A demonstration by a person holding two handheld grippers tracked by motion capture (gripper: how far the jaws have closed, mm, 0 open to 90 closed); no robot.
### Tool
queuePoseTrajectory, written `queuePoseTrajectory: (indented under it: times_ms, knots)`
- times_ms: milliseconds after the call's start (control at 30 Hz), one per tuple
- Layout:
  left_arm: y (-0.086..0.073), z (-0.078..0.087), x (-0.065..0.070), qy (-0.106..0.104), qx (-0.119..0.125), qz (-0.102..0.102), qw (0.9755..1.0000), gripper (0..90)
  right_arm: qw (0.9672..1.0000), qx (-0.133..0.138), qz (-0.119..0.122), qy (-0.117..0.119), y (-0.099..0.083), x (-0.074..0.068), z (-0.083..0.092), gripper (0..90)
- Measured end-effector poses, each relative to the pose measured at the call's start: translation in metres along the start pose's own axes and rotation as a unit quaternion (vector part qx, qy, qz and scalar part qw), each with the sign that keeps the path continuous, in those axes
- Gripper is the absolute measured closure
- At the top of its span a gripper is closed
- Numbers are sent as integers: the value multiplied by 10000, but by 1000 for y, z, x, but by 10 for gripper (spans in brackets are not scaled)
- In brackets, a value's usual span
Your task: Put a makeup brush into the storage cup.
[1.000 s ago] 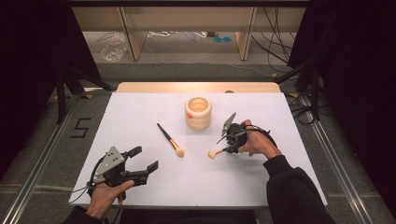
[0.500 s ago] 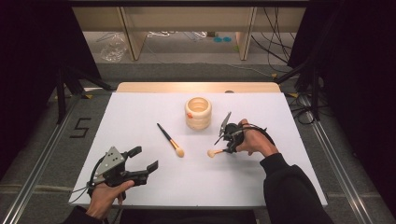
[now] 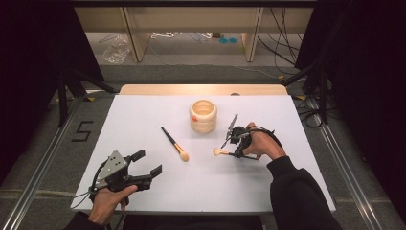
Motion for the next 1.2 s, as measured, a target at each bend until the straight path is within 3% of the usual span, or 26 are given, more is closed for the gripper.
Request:
queuePoseTrajectory:
  times_ms: [167, 267, 733, 1167, 1200]
  knots:
    - [0, 0, 0, 0, 0, 0, 10000, 156, 9999, -108, -32, 21, 3, 0, 0, 826]
    - [0, 0, 0, -1, 0, -3, 10000, 156, 9996, -236, 144, -61, 4, 2, 0, 826]
    - [0, 0, 0, 1, 1, -2, 10000, 156, 9986, -486, 150, -131, 11, -1, -2, 832]
    - [1, 1, -2, 10, 21, -15, 10000, 157, 9992, -268, 50, -302, 11, 0, 6, 833]
    - [1, 1, -2, 5, 37, -10, 10000, 157, 9994, -177, -99, -270, 11, -2, 7, 834]
Point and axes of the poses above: each handheld gripper's, and its own axes: z roughly backward along the jaws, y roughly out of its top, x roughly to its right, the point moved 1 cm from there along -z, roughly forward along the jaws, and after that the axes turned 4 degrees about x, right-handed, at the moved point
